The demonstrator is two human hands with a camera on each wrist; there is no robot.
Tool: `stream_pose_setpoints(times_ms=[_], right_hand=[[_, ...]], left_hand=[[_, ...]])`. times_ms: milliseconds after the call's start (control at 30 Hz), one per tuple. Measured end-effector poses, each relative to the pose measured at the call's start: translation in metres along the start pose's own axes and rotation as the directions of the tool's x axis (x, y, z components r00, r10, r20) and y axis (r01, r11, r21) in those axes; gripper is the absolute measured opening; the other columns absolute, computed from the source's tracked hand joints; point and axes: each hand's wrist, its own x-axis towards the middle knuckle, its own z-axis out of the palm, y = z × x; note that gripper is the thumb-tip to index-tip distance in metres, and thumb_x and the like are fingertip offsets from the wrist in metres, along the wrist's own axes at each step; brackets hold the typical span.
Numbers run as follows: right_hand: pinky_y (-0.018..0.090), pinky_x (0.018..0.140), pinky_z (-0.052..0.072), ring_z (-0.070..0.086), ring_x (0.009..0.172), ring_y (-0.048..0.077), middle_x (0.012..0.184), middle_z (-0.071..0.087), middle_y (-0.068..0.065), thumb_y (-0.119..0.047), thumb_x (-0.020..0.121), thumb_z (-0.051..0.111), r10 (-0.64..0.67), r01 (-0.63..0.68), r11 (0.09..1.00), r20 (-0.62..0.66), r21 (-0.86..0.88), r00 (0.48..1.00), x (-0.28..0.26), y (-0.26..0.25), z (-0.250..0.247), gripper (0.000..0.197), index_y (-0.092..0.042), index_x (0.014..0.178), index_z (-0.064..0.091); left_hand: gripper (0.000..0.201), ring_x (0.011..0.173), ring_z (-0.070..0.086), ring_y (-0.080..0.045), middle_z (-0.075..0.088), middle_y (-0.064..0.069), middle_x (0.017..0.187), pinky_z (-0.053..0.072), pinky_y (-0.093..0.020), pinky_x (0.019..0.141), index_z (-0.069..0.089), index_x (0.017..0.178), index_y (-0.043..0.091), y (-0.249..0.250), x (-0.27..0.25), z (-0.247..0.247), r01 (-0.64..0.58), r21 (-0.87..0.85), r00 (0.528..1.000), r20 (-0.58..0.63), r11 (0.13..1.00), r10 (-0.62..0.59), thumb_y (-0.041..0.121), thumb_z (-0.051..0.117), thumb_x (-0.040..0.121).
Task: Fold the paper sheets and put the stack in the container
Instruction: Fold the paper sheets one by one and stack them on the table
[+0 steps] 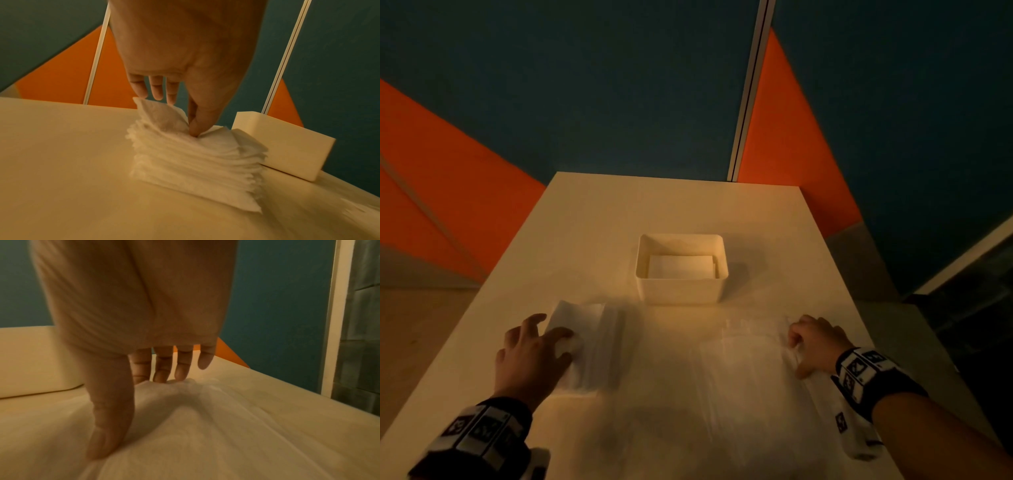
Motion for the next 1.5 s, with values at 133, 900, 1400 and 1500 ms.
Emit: stream_pose_setpoints(times_ms=[133,900,1400,1500], right_hand=[[0.033,0.083,0.033,0.045,0.096,0.015,0.099,0.049,-0.01,-0.033,0.065,0.08,0.004,-0.004,1.0,0.004,0.014,1.0,-0.001,-0.002,-0.002,0.039,-0.033,0.084,0.046],[0.034,0.07,0.05,0.063,0.08,0.023,0.089,0.067,0.011,-0.007,0.09,0.058,0.021,0.259,-0.108,-0.258,0.96,0.966,-0.042,-0.121,-0.063,0.009,-0.005,0.099,0.06],[0.034,0.062,0.044,0.055,0.072,0.027,0.081,0.069,0.009,-0.007,0.091,0.034,-0.232,0.135,-0.155,-0.169,0.979,0.958,-0.047,-0.096,-0.056,0.044,-0.008,0.07,0.072],[0.033,0.062,0.047,0.057,0.076,0.028,0.085,0.066,0.013,-0.023,0.087,0.05,-0.23,0.155,-0.116,-0.178,0.981,0.957,-0.048,-0.096,-0.056,0.026,-0.008,0.079,0.069]], left_hand=[[0.041,0.131,0.024,-0.033,0.027,-0.004,0.148,0.036,-0.05,0.103,0.057,0.123,0.039,0.002,-0.001,-0.002,-0.001,0.012,1.0,-0.001,1.0,0.001,0.044,0.063,0.083],[0.081,0.119,0.055,-0.019,0.056,0.002,0.131,0.049,-0.034,0.094,0.043,0.135,0.038,0.12,-0.022,-0.039,0.251,-0.937,0.593,0.347,0.242,0.727,0.016,0.074,0.064],[0.063,0.106,0.062,-0.028,0.066,-0.01,0.119,0.055,-0.032,0.084,0.072,0.107,0.013,0.104,-0.005,-0.058,0.221,-0.974,0.777,0.209,0.054,0.594,0.029,0.084,0.047],[0.069,0.117,0.056,-0.031,0.06,-0.008,0.128,0.052,-0.034,0.092,0.068,0.116,0.014,0.099,-0.01,-0.065,0.242,-0.969,0.732,0.214,0.048,0.647,0.04,0.08,0.053]])
